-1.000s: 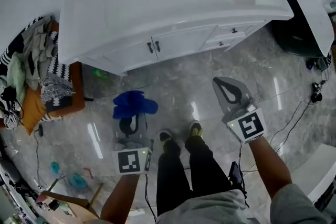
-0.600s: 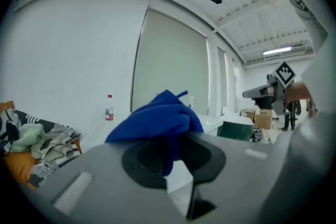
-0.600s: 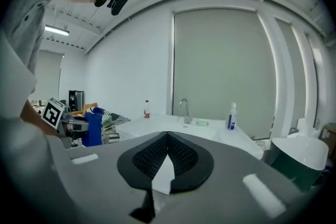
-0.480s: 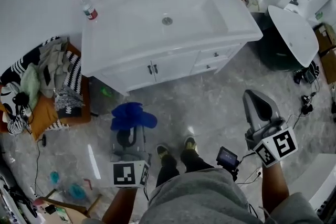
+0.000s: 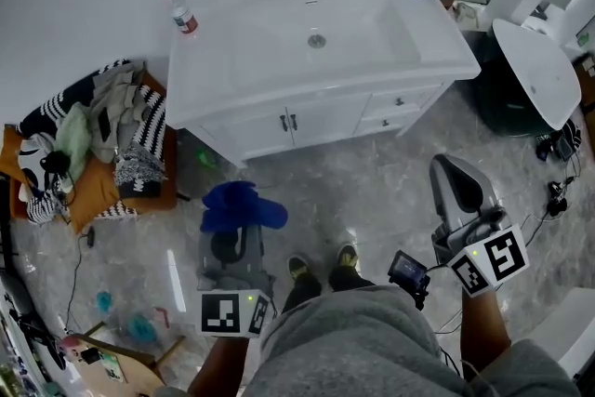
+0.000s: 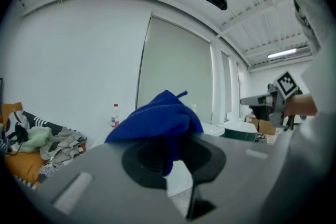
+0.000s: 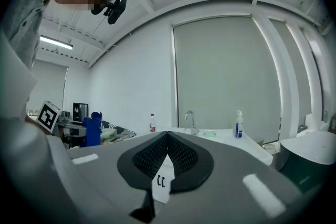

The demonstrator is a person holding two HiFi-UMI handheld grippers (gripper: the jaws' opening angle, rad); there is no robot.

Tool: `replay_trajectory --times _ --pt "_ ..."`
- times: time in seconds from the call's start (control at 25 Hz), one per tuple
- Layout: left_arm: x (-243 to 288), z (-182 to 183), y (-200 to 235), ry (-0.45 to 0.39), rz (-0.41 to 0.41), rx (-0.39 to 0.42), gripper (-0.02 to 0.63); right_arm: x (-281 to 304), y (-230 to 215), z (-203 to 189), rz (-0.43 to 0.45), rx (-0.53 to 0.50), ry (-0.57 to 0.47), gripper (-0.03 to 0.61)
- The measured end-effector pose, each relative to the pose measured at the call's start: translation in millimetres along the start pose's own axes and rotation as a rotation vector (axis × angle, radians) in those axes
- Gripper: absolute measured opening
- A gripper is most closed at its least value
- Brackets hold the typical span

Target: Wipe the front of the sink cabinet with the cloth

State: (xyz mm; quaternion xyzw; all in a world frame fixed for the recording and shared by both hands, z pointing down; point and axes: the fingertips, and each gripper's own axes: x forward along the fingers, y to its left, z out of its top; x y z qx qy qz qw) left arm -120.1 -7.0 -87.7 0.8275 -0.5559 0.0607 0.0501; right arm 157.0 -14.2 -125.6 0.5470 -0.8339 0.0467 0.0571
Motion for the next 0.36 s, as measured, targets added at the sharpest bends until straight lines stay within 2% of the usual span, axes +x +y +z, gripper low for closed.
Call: replay_trajectory --times 0.36 --pt "-4 9 -23 -0.011 -0.017 0.025 0.055 -13 8 5 0.019 0.009 -0.051 0.0"
